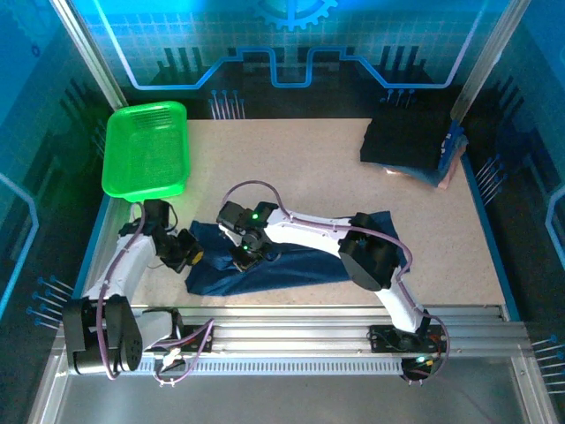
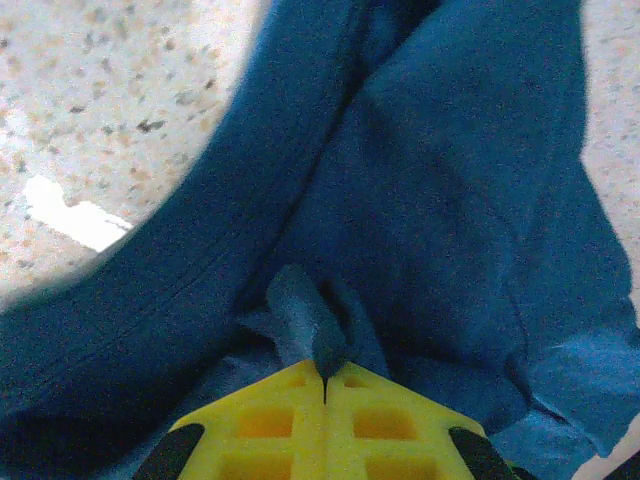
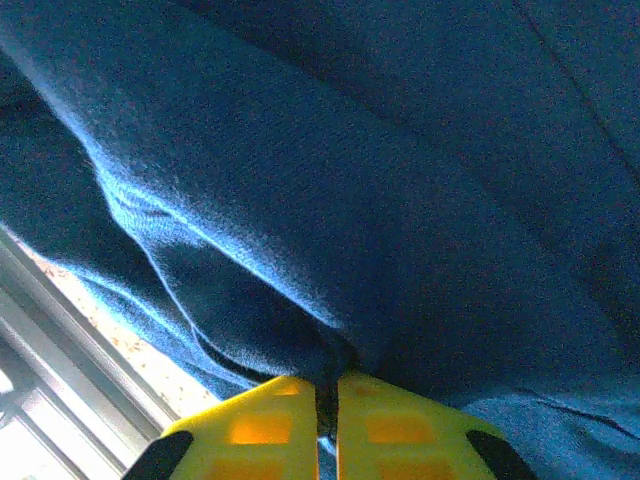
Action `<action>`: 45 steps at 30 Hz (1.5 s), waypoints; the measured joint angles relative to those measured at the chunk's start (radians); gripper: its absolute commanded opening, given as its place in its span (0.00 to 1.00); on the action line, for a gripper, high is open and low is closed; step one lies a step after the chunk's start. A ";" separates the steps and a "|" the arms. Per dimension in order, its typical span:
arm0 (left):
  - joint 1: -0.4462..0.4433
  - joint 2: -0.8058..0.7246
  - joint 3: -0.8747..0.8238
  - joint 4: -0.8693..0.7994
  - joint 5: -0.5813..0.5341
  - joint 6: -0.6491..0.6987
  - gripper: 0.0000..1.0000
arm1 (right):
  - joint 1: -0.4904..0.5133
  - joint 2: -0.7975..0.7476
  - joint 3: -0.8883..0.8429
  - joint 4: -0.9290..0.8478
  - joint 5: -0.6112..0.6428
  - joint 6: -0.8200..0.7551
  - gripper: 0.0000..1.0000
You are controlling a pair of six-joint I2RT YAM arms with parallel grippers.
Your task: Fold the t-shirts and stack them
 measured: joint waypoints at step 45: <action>0.143 0.125 0.087 0.043 0.054 0.089 0.00 | -0.072 0.264 0.309 0.018 -0.196 0.106 0.24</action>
